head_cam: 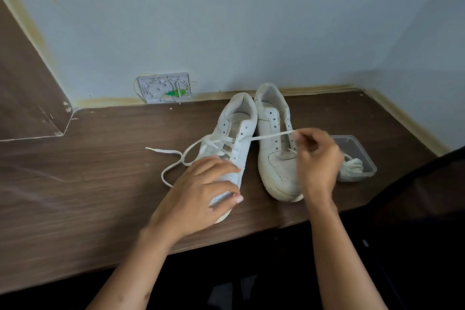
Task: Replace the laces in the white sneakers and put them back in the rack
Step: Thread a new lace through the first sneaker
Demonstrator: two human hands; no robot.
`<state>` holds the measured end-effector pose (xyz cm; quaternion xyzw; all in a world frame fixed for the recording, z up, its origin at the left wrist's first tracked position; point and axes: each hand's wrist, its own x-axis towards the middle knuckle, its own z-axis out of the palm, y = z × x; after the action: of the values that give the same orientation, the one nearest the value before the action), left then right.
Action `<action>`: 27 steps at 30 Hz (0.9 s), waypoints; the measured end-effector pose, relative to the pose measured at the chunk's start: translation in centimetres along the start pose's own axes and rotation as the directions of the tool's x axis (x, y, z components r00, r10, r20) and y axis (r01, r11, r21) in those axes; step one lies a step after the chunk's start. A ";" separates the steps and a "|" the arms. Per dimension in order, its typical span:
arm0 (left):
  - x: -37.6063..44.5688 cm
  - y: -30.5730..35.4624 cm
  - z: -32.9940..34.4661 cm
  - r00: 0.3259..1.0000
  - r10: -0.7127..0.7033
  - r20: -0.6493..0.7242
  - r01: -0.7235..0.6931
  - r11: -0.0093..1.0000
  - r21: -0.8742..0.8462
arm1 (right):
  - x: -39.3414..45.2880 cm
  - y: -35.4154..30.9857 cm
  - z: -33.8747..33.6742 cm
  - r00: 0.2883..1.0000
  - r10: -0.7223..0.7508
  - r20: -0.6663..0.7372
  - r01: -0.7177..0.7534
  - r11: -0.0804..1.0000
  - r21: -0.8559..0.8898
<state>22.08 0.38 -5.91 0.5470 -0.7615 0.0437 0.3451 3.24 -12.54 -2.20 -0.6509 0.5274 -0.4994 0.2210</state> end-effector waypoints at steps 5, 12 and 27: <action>-0.9 1.8 1.4 0.927 -0.374 0.015 0.354 0.890 0.289 | -0.4 0.2 0.5 0.995 -0.102 -0.014 0.098 0.984 -0.146; -0.6 4.7 3.3 0.804 -0.593 -0.041 0.572 0.754 0.323 | -3.6 -1.4 5.1 0.911 -0.343 0.229 0.373 0.922 -0.102; -0.8 2.8 2.6 0.850 -0.524 0.058 0.491 0.826 0.278 | -0.6 0.1 1.2 0.994 -0.106 -0.023 0.098 0.968 -0.231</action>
<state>18.54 0.96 -7.41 0.7709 -0.5974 0.0106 0.2208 4.33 -12.27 -3.02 -0.6894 0.5513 -0.4571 0.1088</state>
